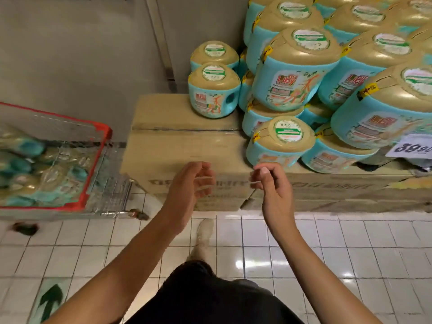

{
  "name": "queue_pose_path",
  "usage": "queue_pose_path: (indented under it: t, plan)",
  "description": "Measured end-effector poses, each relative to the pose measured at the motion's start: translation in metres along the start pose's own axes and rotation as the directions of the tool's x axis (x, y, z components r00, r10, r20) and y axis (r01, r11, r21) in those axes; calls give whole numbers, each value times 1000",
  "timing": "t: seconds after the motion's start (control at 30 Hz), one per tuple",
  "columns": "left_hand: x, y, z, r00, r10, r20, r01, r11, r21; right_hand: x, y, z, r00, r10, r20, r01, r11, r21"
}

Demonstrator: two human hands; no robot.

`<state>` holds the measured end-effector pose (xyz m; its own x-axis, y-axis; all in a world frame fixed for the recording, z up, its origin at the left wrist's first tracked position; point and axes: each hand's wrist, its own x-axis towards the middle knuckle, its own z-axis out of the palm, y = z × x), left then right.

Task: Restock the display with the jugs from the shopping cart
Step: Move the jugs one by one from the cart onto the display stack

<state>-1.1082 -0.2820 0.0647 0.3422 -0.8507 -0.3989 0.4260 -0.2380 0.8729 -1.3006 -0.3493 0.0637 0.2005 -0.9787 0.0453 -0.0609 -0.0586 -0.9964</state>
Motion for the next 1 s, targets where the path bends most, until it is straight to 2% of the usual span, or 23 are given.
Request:
queue_pose_path:
  t: [0.13,0.23,0.37,0.53,0.8,0.9,1.0]
  plan:
    - [-84,-28,-34,998,12,-58,-13,1000,-7,-57,9,12,974,75,215,-75,997,-7]
    - [-142,-51,-71,985,16,-170,-23,999,-41,-98,15,32,921,105,376,-108,994,-14]
    - [-213,-69,-128,936,7,-352,-40,995,-87,-150,17,79,808,165,566,-153,986,-70]
    - [-297,-82,-205,834,21,-551,-100,988,-114,-209,9,163,643,170,747,-163,983,-84]
    - [-417,-89,-358,633,-8,-774,-211,960,-182,-303,-6,335,356,152,922,-59,988,-140]
    - [-441,-90,-411,598,-46,-800,-214,953,-216,-331,-10,393,288,168,943,-65,986,-156]
    - [-448,-85,-456,583,-58,-810,-217,950,-225,-347,-12,436,259,191,947,-66,981,-180]
